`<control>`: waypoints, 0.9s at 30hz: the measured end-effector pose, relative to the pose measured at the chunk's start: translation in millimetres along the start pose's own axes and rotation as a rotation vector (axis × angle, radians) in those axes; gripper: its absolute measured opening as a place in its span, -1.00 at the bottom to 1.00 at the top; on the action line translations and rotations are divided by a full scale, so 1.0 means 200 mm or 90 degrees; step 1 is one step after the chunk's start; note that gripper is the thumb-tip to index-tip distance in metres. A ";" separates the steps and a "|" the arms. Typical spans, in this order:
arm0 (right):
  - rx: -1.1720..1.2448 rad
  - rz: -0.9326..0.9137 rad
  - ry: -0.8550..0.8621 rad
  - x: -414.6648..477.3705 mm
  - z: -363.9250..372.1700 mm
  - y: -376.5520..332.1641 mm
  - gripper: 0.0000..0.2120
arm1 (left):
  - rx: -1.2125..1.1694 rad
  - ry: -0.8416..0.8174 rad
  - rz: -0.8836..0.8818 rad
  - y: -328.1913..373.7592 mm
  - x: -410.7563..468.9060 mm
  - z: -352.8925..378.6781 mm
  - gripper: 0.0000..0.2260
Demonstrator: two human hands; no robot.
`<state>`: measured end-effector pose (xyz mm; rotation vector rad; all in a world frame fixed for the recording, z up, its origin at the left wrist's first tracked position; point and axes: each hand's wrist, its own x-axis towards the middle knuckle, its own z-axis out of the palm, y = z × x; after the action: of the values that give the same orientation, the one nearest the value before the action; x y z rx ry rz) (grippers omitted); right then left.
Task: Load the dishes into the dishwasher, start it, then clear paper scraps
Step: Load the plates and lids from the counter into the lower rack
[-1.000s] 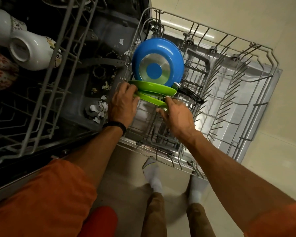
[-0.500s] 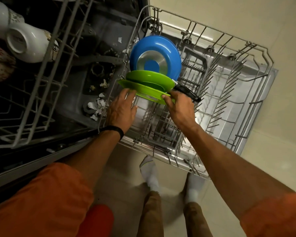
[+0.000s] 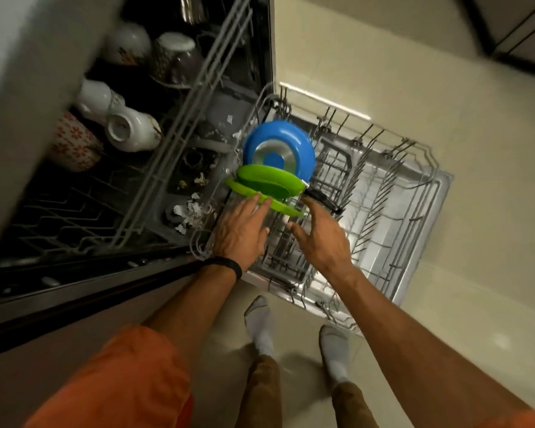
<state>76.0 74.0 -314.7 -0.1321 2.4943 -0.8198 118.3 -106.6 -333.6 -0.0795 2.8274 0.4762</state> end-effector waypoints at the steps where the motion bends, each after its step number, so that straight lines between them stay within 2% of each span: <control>1: -0.009 -0.006 0.003 -0.05 -0.07 -0.04 -0.44 | -0.003 0.006 -0.007 0.05 -0.04 -0.07 -0.43; 10: -0.021 -0.117 0.004 -0.63 -0.78 -0.44 -0.53 | -0.029 0.066 -0.095 0.59 -0.58 -0.79 -0.46; 16: 0.000 -0.239 0.021 -1.11 -1.14 -0.75 -0.54 | -0.035 0.180 -0.162 0.84 -1.05 -1.27 -0.49; 21: 0.039 -0.336 -0.009 -1.39 -1.26 -1.06 -0.52 | -0.029 0.340 -0.210 0.88 -1.40 -1.57 -0.52; 27: 0.023 -0.498 -0.069 -1.65 -1.13 -1.43 -0.51 | -0.015 0.477 -0.331 0.74 -1.88 -1.74 -0.52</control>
<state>231.5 40.5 150.5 -1.1554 2.3035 -1.1045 375.0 -77.4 132.8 -1.1873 3.2923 0.4124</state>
